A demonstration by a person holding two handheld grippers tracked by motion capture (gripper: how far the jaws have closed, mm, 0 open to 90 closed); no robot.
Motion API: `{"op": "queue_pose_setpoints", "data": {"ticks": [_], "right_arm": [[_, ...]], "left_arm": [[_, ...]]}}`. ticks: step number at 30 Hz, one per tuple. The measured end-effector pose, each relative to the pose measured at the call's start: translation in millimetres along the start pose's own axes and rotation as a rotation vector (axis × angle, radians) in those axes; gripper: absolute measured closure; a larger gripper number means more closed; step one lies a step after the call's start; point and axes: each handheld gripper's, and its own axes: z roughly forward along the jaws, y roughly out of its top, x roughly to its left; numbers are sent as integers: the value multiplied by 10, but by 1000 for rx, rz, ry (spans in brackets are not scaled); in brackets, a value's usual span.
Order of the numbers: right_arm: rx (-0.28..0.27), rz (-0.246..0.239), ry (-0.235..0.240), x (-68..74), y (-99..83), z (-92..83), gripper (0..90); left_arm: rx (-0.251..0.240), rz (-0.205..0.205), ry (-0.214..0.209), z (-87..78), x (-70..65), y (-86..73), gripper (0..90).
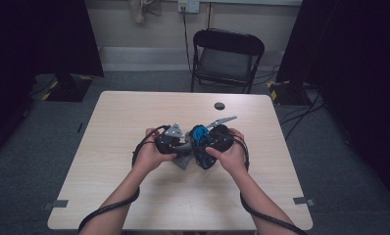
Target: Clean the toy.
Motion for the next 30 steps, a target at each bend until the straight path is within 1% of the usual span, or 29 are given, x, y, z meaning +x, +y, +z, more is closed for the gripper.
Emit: {"op": "queue_pose_setpoints", "data": {"ticks": [2,4,11,14,15,16,18,19,20,21,22,24,25,26,28,30], "right_arm": [[-1,-1,5,-3,10,-3,271],[-3,6,0,-8,16,-5,271],[-19,25,6,-42,15,-11,271],[-32,33,6,-62,20,-33,271],[-40,34,5,-63,25,-48,271],[-40,34,8,-64,31,-55,271],[-49,35,2,-62,41,-78,271],[-50,43,8,-63,50,-92,271],[-56,41,3,-66,52,-99,271],[-56,41,3,-67,55,-105,271],[-61,42,3,-72,58,-117,271],[-63,45,2,-77,59,-127,271],[-73,47,0,-84,56,-149,271],[-74,47,1,-86,55,-156,271],[-75,48,11,-90,45,-167,271],[-65,39,11,-84,36,-160,271]], "left_arm": [[7,2,-7,18,-13,-10,718],[19,3,-15,42,-29,-29,718],[48,2,-42,136,-86,-125,718],[78,18,-52,172,-113,-152,717],[83,18,-55,181,-120,-157,717],[88,28,-57,192,-127,-162,717],[91,20,-69,207,-147,-172,717],[96,27,-70,205,-146,-172,716],[98,25,-73,204,-149,-174,716],[101,29,-71,190,-148,-177,716],[94,21,-66,179,-149,-183,716],[96,22,-64,160,-135,-185,715],[87,4,-46,117,-96,-198,715],[74,-10,-36,92,-64,-208,715],[57,-42,3,33,7,-213,715],[39,-69,33,-22,77,-196,715]]}}
